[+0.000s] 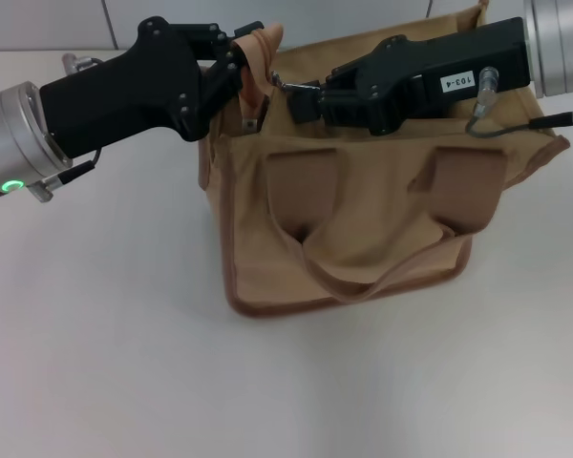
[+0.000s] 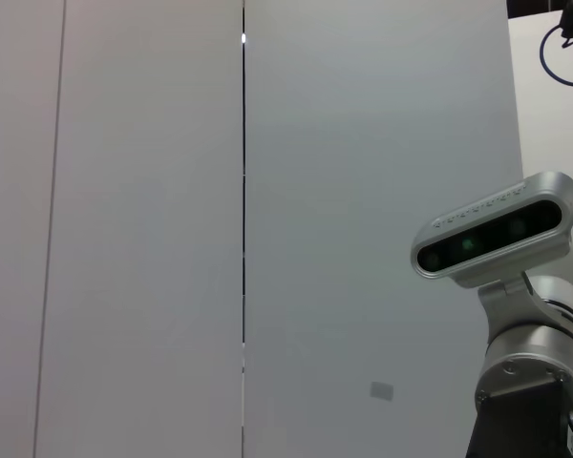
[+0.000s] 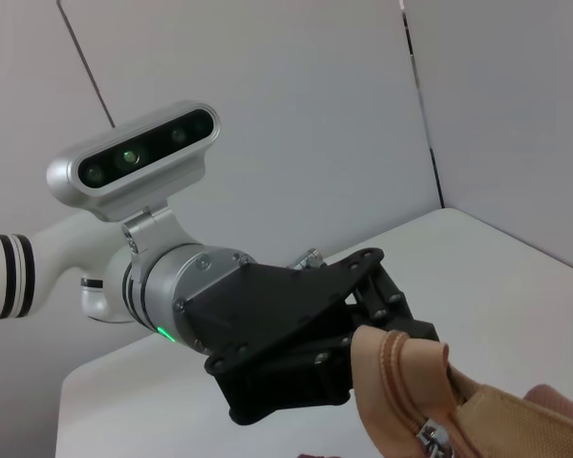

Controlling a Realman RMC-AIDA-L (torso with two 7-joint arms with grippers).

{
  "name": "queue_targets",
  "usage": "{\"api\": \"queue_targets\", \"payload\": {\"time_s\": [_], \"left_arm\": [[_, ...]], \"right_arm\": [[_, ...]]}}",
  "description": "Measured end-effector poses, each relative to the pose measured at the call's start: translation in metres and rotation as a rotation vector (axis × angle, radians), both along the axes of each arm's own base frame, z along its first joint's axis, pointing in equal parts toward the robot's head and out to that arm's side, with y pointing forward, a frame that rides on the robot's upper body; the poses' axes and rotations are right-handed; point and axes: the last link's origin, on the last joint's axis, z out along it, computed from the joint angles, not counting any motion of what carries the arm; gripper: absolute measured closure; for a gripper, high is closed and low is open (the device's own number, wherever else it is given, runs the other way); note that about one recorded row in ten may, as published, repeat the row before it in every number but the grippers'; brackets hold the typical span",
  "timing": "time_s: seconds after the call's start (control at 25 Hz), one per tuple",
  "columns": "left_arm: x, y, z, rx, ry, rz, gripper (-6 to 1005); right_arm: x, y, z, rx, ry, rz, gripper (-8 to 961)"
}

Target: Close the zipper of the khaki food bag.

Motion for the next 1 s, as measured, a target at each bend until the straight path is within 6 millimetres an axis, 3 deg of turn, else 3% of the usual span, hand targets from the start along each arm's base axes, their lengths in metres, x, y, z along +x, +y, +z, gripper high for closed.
{"api": "queue_targets", "payload": {"time_s": [0.28,0.52,0.6,0.8,1.0], "left_arm": [[0.0007,0.0005,-0.0005,-0.002,0.000,-0.001,979],[0.0011,0.0009,0.0000,-0.002,0.001,-0.003,979],[0.0015,0.0012,0.0005,0.000,-0.001,-0.004,979],[0.0016,0.0012,0.0007,0.001,-0.002,-0.005,979],[0.0017,0.0011,0.0006,-0.001,-0.002,-0.006,980]], "right_arm": [[-0.0039,-0.0039,-0.0040,-0.029,-0.012,0.027,881],[-0.0041,-0.0047,-0.0035,-0.032,-0.012,0.032,800],[-0.0007,-0.0045,0.0003,-0.026,0.003,0.018,574],[0.0020,-0.0072,0.0031,-0.044,0.012,0.011,360],[0.0012,-0.0090,-0.0006,-0.068,0.006,0.016,360]]}}
